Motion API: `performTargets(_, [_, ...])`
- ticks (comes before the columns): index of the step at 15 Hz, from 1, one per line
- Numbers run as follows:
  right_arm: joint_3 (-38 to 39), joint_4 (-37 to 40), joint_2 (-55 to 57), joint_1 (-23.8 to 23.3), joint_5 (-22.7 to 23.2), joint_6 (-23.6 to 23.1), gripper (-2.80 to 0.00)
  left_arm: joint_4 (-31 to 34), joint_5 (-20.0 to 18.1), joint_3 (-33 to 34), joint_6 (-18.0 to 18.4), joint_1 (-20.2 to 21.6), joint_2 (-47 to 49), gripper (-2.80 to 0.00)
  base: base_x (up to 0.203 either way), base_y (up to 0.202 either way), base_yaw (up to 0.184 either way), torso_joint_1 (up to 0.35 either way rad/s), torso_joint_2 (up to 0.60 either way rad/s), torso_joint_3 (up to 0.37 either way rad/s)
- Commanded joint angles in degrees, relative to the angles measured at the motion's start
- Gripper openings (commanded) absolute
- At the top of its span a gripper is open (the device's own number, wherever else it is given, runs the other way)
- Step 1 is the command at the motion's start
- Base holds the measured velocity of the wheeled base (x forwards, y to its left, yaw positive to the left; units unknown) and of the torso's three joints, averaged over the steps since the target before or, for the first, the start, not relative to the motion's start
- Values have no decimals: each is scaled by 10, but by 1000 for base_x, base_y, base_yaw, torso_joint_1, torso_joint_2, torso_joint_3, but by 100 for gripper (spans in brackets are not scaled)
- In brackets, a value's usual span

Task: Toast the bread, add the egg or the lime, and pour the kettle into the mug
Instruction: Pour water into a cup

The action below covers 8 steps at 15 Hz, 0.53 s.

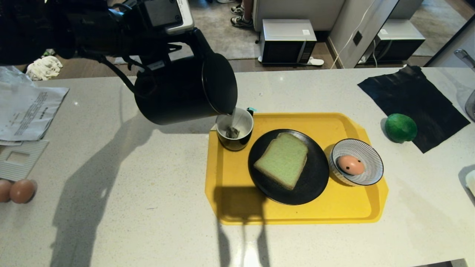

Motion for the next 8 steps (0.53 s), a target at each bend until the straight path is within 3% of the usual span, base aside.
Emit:
performTargets(1, [0, 0, 0, 0, 0, 0, -280, 1, 1, 0, 4, -2, -1, -280, 0, 0, 0, 0, 0, 0])
performTargets(8, [0, 0, 0, 0, 0, 0, -280, 13, 9, 0, 8, -8, -7, -280, 0, 0, 0, 0, 0, 0])
